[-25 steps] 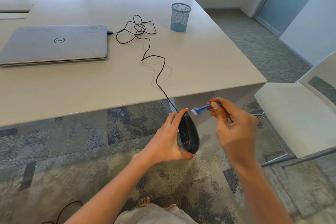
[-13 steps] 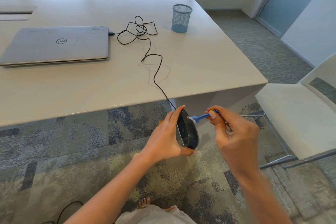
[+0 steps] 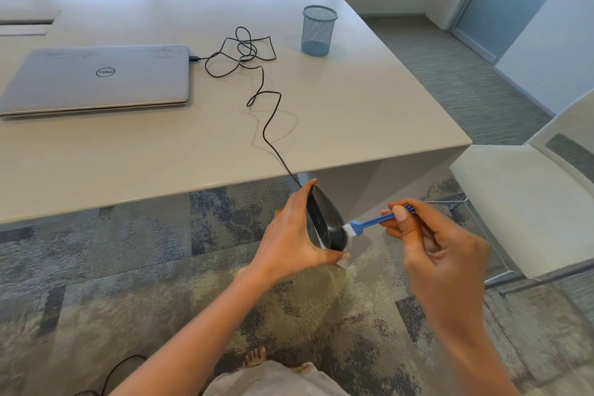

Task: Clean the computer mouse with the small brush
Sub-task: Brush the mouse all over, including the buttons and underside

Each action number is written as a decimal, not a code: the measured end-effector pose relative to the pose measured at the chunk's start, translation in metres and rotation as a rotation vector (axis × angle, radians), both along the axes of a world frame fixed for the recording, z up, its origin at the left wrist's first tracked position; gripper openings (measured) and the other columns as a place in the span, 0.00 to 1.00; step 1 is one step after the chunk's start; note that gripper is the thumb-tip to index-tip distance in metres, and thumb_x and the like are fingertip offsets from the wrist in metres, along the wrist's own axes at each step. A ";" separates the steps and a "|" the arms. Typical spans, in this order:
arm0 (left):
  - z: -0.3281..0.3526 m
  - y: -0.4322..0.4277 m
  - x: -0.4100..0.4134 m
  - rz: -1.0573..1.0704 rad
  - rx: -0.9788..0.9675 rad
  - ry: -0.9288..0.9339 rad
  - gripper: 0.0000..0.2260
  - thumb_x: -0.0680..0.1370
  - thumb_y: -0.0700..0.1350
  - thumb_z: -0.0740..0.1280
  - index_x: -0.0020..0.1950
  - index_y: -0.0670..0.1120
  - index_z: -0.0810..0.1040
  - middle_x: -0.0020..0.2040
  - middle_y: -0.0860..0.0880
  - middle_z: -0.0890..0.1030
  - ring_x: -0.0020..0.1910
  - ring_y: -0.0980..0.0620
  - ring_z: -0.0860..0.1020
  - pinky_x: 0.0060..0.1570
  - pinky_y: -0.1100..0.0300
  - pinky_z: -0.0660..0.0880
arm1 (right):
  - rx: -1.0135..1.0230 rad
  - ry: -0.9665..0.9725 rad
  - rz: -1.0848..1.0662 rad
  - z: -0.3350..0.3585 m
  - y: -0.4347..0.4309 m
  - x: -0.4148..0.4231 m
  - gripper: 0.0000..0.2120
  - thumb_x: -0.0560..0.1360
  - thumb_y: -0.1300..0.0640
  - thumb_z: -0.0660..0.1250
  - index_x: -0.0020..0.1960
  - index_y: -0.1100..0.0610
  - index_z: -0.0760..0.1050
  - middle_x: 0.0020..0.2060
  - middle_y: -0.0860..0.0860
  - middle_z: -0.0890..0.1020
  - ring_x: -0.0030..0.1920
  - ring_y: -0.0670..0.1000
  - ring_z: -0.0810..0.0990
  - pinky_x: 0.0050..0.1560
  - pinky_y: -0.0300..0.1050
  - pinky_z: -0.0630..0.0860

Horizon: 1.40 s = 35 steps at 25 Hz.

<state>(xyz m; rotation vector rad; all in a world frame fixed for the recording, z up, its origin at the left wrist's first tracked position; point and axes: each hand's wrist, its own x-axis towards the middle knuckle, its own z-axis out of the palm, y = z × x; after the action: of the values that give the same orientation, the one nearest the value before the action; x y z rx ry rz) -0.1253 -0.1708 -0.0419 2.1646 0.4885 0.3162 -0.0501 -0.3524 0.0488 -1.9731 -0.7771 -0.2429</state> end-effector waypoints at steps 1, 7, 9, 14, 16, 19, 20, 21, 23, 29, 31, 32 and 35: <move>0.000 0.000 0.001 0.002 0.000 0.003 0.58 0.57 0.73 0.76 0.78 0.62 0.47 0.73 0.58 0.65 0.69 0.54 0.69 0.61 0.54 0.72 | -0.003 0.015 0.014 -0.001 0.001 -0.003 0.06 0.80 0.49 0.64 0.50 0.43 0.80 0.36 0.45 0.85 0.34 0.50 0.85 0.31 0.54 0.82; 0.001 -0.002 0.002 0.015 -0.001 0.018 0.57 0.58 0.71 0.77 0.78 0.63 0.46 0.73 0.61 0.63 0.66 0.62 0.65 0.57 0.59 0.66 | -0.008 -0.044 -0.039 -0.007 0.001 -0.003 0.08 0.81 0.55 0.66 0.51 0.55 0.84 0.38 0.45 0.86 0.36 0.44 0.85 0.33 0.45 0.81; -0.001 -0.002 0.002 0.007 0.000 0.026 0.58 0.58 0.71 0.77 0.78 0.62 0.46 0.74 0.59 0.63 0.69 0.54 0.67 0.58 0.58 0.67 | 0.011 -0.035 -0.016 -0.009 0.000 -0.002 0.09 0.81 0.54 0.65 0.51 0.55 0.83 0.39 0.44 0.85 0.38 0.43 0.84 0.35 0.39 0.80; -0.001 -0.001 0.001 0.001 -0.052 -0.004 0.58 0.58 0.69 0.78 0.79 0.61 0.48 0.74 0.58 0.64 0.72 0.55 0.66 0.68 0.50 0.70 | -0.068 0.041 -0.092 -0.028 0.002 0.020 0.06 0.81 0.54 0.63 0.49 0.48 0.79 0.36 0.49 0.85 0.31 0.48 0.81 0.28 0.45 0.77; 0.001 -0.002 0.001 0.000 -0.075 -0.014 0.58 0.58 0.68 0.79 0.79 0.60 0.48 0.74 0.58 0.66 0.72 0.56 0.67 0.67 0.50 0.71 | -0.093 0.278 -0.041 -0.043 0.008 0.025 0.08 0.82 0.53 0.61 0.46 0.49 0.76 0.38 0.50 0.86 0.37 0.55 0.84 0.37 0.53 0.82; 0.002 -0.005 0.001 -0.006 -0.089 -0.036 0.58 0.58 0.66 0.80 0.79 0.59 0.49 0.73 0.59 0.66 0.71 0.57 0.67 0.67 0.50 0.71 | -0.030 0.692 0.030 -0.060 0.025 0.023 0.11 0.84 0.57 0.58 0.48 0.60 0.75 0.43 0.54 0.86 0.46 0.54 0.86 0.52 0.55 0.83; 0.002 -0.006 0.000 -0.009 -0.090 -0.043 0.58 0.59 0.65 0.80 0.79 0.59 0.49 0.73 0.59 0.66 0.71 0.57 0.67 0.67 0.51 0.71 | -0.012 0.812 0.030 -0.063 0.031 0.021 0.12 0.85 0.57 0.57 0.48 0.62 0.74 0.45 0.59 0.86 0.47 0.57 0.86 0.53 0.56 0.83; 0.003 -0.006 -0.001 -0.011 -0.090 -0.049 0.57 0.59 0.64 0.80 0.79 0.59 0.49 0.73 0.59 0.66 0.71 0.57 0.67 0.67 0.51 0.71 | -0.006 0.909 0.029 -0.065 0.035 0.019 0.12 0.85 0.57 0.56 0.48 0.62 0.73 0.47 0.64 0.85 0.48 0.60 0.86 0.53 0.57 0.82; 0.002 -0.007 -0.003 -0.015 -0.087 -0.053 0.58 0.60 0.63 0.80 0.79 0.60 0.47 0.74 0.58 0.65 0.72 0.56 0.66 0.68 0.53 0.69 | 0.002 1.035 0.033 -0.067 0.041 0.015 0.12 0.85 0.57 0.55 0.48 0.61 0.73 0.52 0.69 0.83 0.50 0.66 0.84 0.54 0.63 0.79; 0.003 -0.005 -0.006 -0.025 -0.092 -0.029 0.56 0.60 0.64 0.80 0.79 0.61 0.49 0.74 0.58 0.65 0.72 0.57 0.66 0.68 0.51 0.70 | 0.055 1.159 0.057 -0.066 0.041 0.011 0.13 0.85 0.58 0.55 0.55 0.66 0.74 0.48 0.64 0.85 0.47 0.65 0.85 0.50 0.60 0.81; 0.004 -0.003 -0.006 -0.036 -0.069 0.004 0.56 0.59 0.67 0.79 0.78 0.59 0.50 0.74 0.57 0.64 0.72 0.56 0.67 0.67 0.49 0.71 | 0.087 1.185 0.032 -0.067 0.040 0.012 0.12 0.85 0.58 0.55 0.49 0.62 0.74 0.41 0.61 0.85 0.39 0.58 0.86 0.40 0.52 0.83; 0.004 -0.003 -0.006 -0.037 -0.048 0.024 0.56 0.59 0.68 0.78 0.78 0.58 0.50 0.74 0.57 0.63 0.72 0.55 0.67 0.66 0.48 0.72 | 0.101 1.190 0.020 -0.067 0.039 0.012 0.12 0.85 0.58 0.56 0.47 0.61 0.73 0.38 0.58 0.85 0.35 0.55 0.86 0.34 0.48 0.83; 0.005 -0.002 -0.009 -0.010 0.042 0.078 0.56 0.57 0.71 0.75 0.77 0.56 0.52 0.71 0.55 0.60 0.70 0.52 0.68 0.63 0.48 0.73 | 0.098 1.176 0.015 -0.069 0.039 0.011 0.12 0.85 0.59 0.56 0.46 0.60 0.73 0.34 0.55 0.85 0.30 0.51 0.85 0.29 0.44 0.81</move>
<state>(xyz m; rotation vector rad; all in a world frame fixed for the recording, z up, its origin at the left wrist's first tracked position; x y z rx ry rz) -0.1339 -0.1724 -0.0366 2.2265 0.5190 0.2389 -0.0390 -0.3133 -0.0202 -1.6205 0.0041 0.8174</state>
